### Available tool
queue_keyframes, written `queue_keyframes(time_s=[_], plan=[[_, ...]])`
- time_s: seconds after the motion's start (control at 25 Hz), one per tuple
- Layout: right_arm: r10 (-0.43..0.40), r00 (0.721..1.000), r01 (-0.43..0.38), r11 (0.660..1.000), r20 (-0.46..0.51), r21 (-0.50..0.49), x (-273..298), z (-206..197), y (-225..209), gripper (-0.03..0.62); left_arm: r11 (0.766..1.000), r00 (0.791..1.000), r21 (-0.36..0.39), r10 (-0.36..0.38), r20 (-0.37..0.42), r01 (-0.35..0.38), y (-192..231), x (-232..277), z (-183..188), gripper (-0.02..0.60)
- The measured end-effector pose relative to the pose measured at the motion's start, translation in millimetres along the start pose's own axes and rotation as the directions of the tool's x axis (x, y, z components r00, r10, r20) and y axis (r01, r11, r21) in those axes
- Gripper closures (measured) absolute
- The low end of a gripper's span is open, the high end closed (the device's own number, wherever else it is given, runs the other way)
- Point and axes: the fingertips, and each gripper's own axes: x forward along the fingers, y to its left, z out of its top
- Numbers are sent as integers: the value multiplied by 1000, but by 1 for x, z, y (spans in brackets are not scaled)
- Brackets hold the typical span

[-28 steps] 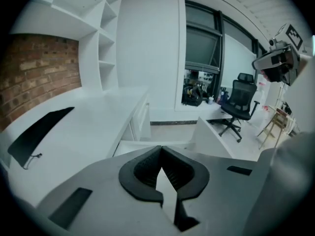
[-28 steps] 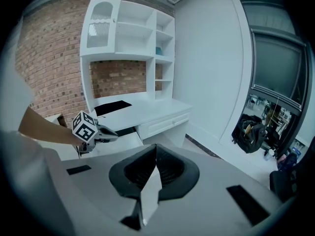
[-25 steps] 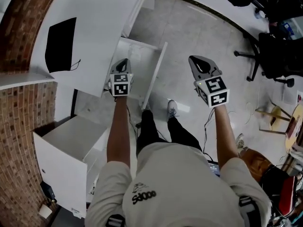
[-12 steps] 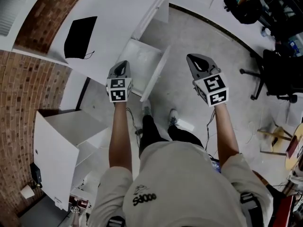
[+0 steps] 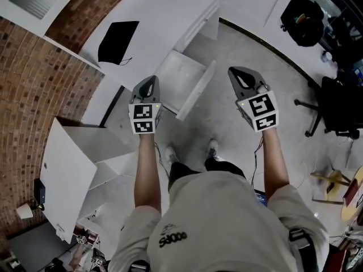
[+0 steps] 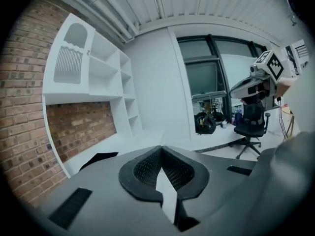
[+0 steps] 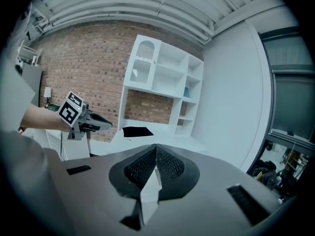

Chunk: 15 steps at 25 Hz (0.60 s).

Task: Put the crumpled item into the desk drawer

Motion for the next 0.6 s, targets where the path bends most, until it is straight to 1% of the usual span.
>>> queue_keyframes(time_s=[0.24,0.44,0.6], plan=[[-26,999,29,998,47,-49,-10,42,23,589,1000,996,28,-1,94,-1,20,-43,33,565],[-65,993,71,995,95,-62,-19,76,49,589,998,986,66,-11,165,0,39,-86,57,564],[-68,989,78,994,128,-72,-24,103,77,589,995,976,99,-1,217,-21,59,-122,74,565]])
